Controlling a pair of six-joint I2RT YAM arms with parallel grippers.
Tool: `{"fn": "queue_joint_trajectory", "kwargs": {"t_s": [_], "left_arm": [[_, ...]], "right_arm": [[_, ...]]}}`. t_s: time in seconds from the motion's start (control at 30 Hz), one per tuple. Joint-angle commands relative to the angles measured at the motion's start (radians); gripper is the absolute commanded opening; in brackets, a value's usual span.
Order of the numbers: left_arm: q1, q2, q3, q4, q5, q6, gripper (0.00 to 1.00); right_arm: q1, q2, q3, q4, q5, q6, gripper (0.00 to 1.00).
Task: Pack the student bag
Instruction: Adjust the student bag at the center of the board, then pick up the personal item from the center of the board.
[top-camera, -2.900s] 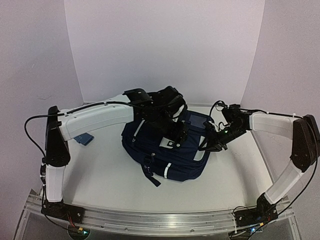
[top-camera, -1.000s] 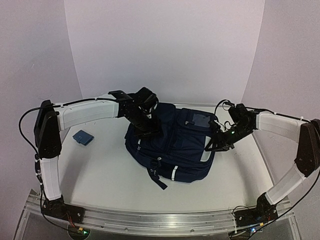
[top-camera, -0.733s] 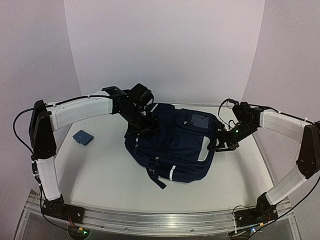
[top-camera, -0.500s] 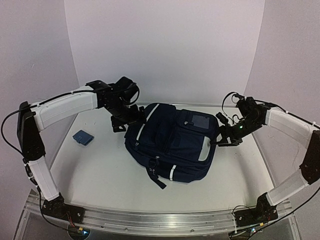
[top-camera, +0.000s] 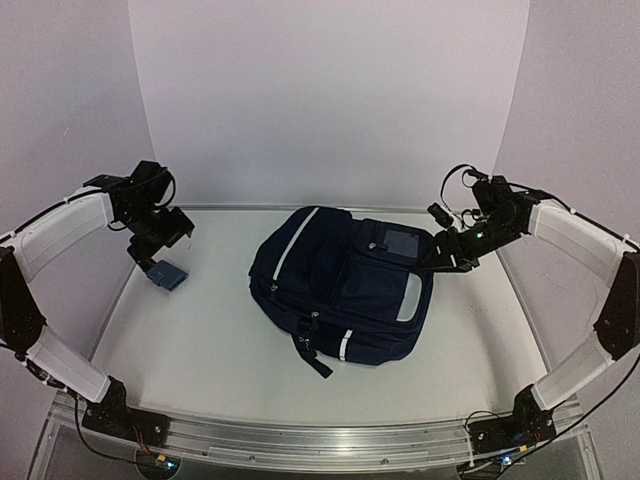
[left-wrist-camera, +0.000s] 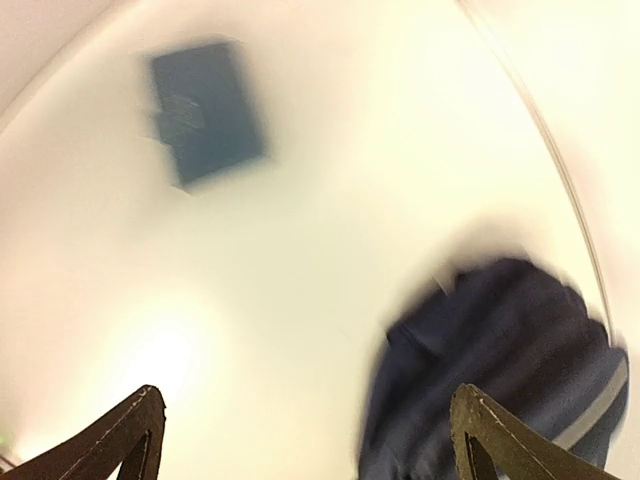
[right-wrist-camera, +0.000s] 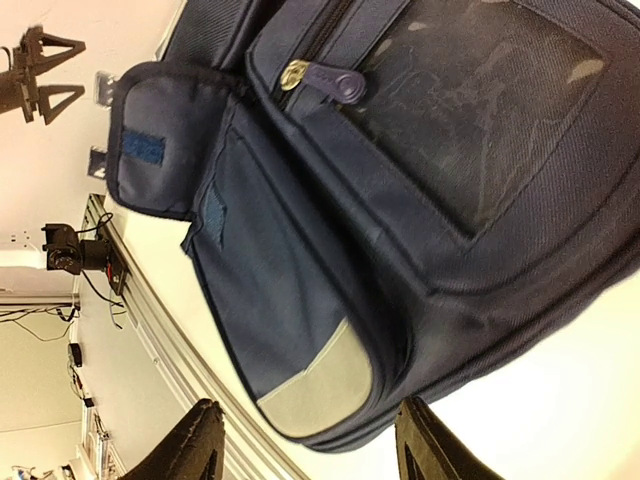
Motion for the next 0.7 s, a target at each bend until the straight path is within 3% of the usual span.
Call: {"fn": "queue_joint_trajectory", "kwargs": {"t_s": [0.0, 0.17, 0.33, 0.47, 0.67], "left_arm": [[0.14, -0.036, -0.063, 0.048, 0.041, 0.025, 1.0], [0.238, 0.038, -0.094, 0.107, 0.093, 0.058, 1.0], [0.265, 0.117, -0.142, 0.233, 0.107, 0.049, 0.98], [0.29, 0.157, -0.207, 0.394, 0.159, 0.059, 0.89], [0.296, 0.29, -0.212, 0.501, 0.197, 0.093, 0.72]], "right_arm": [[0.008, 0.027, 0.063, 0.029, -0.016, 0.012, 0.6], [0.01, 0.05, 0.093, 0.029, -0.004, 0.011, 0.61], [0.009, 0.058, 0.142, 0.029, 0.032, -0.016, 0.62], [0.01, 0.055, 0.16, 0.027, 0.048, -0.024, 0.62], [0.008, 0.044, 0.159, 0.028, 0.082, -0.021, 0.63]]}}
